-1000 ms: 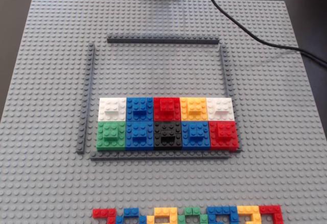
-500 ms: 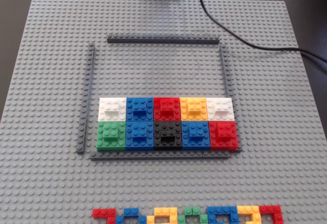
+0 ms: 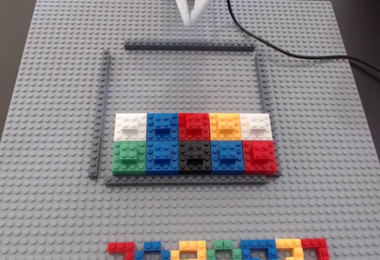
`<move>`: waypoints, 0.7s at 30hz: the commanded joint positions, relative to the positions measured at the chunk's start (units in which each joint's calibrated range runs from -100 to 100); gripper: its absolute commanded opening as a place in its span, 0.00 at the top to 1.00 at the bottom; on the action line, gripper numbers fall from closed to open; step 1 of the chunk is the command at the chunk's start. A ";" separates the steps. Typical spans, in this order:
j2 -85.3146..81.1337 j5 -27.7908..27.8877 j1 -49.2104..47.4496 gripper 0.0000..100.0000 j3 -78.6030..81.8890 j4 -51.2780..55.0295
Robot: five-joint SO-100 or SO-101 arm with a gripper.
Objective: Grab the cube and place it into the grid
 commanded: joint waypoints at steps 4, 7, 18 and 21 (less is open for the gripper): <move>-2.12 1.47 -0.29 1.00 5.87 -1.79; -2.12 2.10 -0.29 1.00 9.22 -2.67; -2.12 3.32 -2.50 1.00 16.74 -4.23; -2.12 2.98 -3.09 1.00 17.74 -3.74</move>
